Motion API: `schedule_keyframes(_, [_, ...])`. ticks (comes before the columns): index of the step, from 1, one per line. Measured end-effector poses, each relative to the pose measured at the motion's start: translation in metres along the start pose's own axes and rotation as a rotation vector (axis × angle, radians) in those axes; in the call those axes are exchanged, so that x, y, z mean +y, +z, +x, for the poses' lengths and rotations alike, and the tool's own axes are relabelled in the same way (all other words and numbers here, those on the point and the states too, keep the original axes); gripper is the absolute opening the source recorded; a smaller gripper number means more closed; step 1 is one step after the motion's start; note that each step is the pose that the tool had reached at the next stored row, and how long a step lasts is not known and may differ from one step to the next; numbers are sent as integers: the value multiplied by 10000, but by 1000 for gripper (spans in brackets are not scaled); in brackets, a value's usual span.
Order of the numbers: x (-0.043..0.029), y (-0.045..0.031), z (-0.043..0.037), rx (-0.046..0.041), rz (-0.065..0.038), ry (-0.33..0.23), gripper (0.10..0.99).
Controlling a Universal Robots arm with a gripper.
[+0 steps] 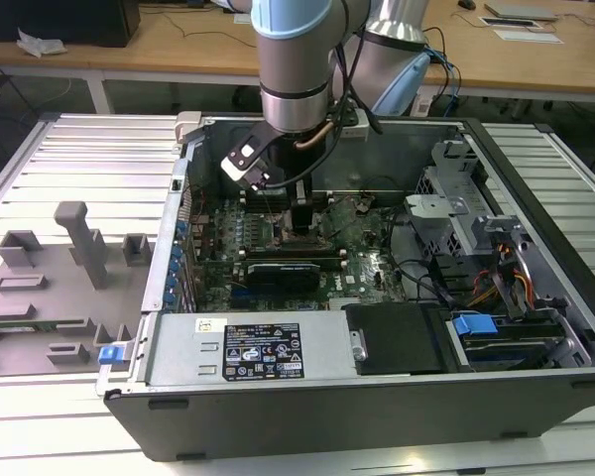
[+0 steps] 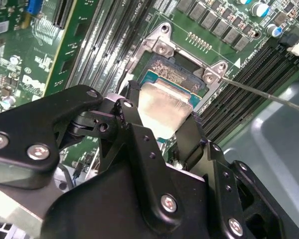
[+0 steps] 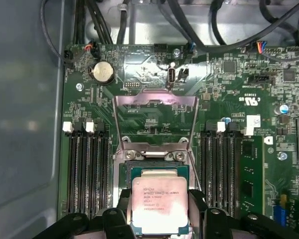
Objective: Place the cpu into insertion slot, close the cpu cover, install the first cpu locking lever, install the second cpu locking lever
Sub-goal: 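Place the cpu into insertion slot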
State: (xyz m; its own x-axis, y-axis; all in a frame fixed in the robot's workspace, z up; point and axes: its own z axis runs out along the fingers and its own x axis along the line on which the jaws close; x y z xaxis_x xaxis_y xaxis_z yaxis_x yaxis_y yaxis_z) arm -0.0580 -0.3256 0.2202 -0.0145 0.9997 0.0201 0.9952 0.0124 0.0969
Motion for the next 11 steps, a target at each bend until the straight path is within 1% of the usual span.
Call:
schedule_keyframes(3, [-19,40,1,0,0,0,541])
schedule_keyframes(7, [-24,89,0,31,-4,127,541])
schedule_keyframes(9, [-26,114,0,56,-5,167,541])
schedule_keyframes(11, [-28,133,-1,113,-5,193,541])
